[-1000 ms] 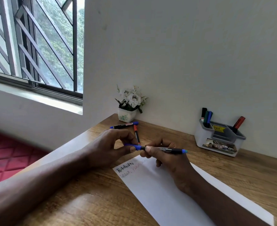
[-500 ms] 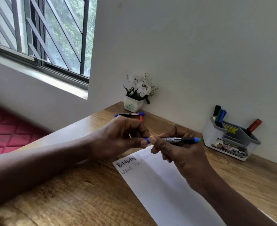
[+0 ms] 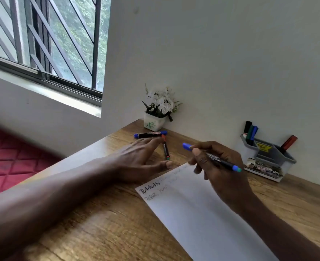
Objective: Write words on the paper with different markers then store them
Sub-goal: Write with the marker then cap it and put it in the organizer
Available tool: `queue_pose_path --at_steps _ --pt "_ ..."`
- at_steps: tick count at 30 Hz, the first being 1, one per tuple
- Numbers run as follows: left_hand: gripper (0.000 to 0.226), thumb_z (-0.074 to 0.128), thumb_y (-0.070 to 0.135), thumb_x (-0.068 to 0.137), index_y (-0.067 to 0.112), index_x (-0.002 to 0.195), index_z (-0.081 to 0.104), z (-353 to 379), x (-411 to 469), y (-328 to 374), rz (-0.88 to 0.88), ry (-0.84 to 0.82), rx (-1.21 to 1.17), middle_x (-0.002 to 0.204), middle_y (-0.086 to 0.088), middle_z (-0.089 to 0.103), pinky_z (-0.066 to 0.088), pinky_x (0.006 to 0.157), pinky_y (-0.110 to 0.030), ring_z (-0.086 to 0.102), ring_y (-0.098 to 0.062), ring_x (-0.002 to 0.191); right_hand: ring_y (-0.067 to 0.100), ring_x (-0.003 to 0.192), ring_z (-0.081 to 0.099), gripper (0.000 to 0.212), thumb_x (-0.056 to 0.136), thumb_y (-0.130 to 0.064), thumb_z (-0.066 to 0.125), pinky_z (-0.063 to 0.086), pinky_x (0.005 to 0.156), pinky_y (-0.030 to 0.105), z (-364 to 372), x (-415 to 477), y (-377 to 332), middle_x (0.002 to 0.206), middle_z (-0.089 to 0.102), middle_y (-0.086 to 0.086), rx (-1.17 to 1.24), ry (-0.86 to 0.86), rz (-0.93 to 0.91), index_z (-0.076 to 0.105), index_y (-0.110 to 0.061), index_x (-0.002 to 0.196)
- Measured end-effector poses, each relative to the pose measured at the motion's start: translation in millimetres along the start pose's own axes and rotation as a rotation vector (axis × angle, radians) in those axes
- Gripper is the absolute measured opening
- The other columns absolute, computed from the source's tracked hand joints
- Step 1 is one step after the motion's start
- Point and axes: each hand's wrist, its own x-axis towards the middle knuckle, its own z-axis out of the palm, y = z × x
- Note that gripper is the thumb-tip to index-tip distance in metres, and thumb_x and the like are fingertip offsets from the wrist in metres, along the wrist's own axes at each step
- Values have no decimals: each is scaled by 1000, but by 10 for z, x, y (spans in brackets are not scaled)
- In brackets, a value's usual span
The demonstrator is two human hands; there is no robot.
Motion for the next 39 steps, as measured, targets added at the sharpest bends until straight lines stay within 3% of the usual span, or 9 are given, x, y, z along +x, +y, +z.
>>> queue_pose_path --at_steps 5,9,12,16,22,26,29,33,39 --pt "117 25 95 76 20 164 7 94 126 -44 -97 -143 134 171 0 3 4 127 -39 5 -15 157 23 92 67 50 86 -52 60 51 63 23 -243 28 118 107 72 12 54 -36 102 67 -26 128" --pt "115 26 94 79 17 163 12 102 162 -9 -73 -181 202 171 -3 7 8 128 -45 9 -18 157 10 91 62 48 95 -44 57 53 76 27 -385 20 224 112 69 6 -22 -39 178 60 -22 138" --pt "123 20 98 71 16 163 10 90 186 -10 -80 -201 196 171 -3 6 8 127 -46 8 -19 157 15 91 68 21 100 -29 62 55 81 36 -483 85 401 103 75 7 -95 169 229 72 -28 118" --pt "138 7 100 53 17 163 12 92 196 -15 -62 -199 199 171 -2 7 9 127 -45 10 -17 157 16 80 69 22 96 -5 65 57 71 33 -768 159 572 94 75 6 -121 498 316 71 -26 101" --pt "149 -4 103 43 17 161 20 78 222 -63 -8 -203 215 170 -2 12 13 126 -47 17 -17 155 11 70 69 63 91 -10 71 55 56 19 -1406 384 657 86 68 -2 -276 877 273 43 -39 139" --pt "157 -6 108 34 19 159 29 91 313 -158 4 -212 189 170 0 16 15 125 -48 19 -16 154 26 87 73 80 86 -8 73 62 83 46 -1824 628 814 86 65 -5 -290 1003 335 35 -38 149" --pt "160 -6 109 30 22 161 23 102 374 -198 -4 -230 174 170 2 10 12 126 -47 15 -14 156 29 84 73 72 83 -9 74 62 79 47 -1925 747 918 83 66 -5 -385 1013 313 42 -34 142" --pt "158 -5 109 30 25 162 19 110 409 -219 -5 -222 165 171 5 8 12 126 -46 13 -12 156 25 82 65 63 86 -7 71 47 75 29 -1880 783 979 93 68 5 -593 976 287 41 -27 137" --pt "159 -6 109 28 26 163 10 102 416 -229 -9 -216 163 170 7 4 10 126 -42 11 -11 156 23 88 62 55 84 -17 78 47 77 30 -1899 663 1233 109 71 14 -700 697 566 53 -22 133"
